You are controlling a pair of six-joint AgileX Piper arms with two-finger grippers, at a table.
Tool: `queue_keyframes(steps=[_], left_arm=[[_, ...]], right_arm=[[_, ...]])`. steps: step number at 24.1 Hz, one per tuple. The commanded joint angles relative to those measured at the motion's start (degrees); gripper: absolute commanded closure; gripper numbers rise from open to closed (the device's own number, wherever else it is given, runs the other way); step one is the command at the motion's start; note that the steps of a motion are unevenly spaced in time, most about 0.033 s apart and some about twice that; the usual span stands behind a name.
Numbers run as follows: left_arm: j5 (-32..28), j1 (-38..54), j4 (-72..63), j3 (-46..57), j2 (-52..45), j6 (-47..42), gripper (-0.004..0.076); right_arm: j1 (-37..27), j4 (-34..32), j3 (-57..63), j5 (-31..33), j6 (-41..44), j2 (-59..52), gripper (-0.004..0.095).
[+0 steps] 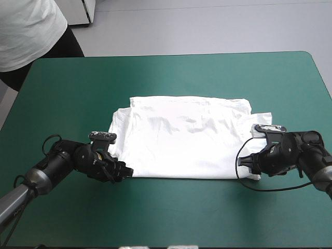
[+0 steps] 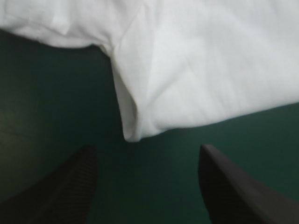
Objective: Fold the cloth
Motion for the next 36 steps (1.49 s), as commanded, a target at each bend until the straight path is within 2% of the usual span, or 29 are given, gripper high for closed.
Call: queue_keyframes(steps=[1, 5, 10, 18, 21, 27, 31, 36], left_arm=[[2.3, -0.4, 0.6, -5.4, -3.3, -1.5, 0.0225], [6.9, -0.4, 6.7, -11.3, -3.9, -5.1, 0.0225], [6.9, 0.9, 15.3, -19.3, -3.0, -9.8, 0.0225], [14.2, 11.3, 8.4, -35.2, 7.5, -1.8, 0.0228], [20.2, 12.6, 8.9, -43.3, 15.8, 0.9, 0.0228], [21.6, 12.6, 8.8, -44.3, 26.2, 1.4, 0.0237], [18.3, 12.6, 8.7, -44.3, 29.5, 1.4, 0.0283], [15.7, 12.1, 8.1, -44.3, 34.3, 1.4, 0.0283]], right_arm=[[-0.4, -1.3, -6.0, 1.5, 0.3, -3.5, 0.0405], [-0.4, -7.1, -12.1, 5.9, 2.9, -5.8, 0.0404], [-0.4, -12.6, -18.0, 8.4, 5.7, -7.8, 0.0407], [-0.4, -13.5, -21.1, 9.3, 6.1, -8.1, 0.0409], [-0.4, -13.5, -21.1, 9.3, 6.1, -8.1, 0.0419], [-0.4, -13.5, -21.1, 9.4, 7.4, -8.1, 0.0422], [-0.4, -13.7, -21.1, 9.4, 7.4, -8.1, 0.0422], [-0.4, -13.7, -21.1, 9.4, 7.6, -8.1, 0.0422]])
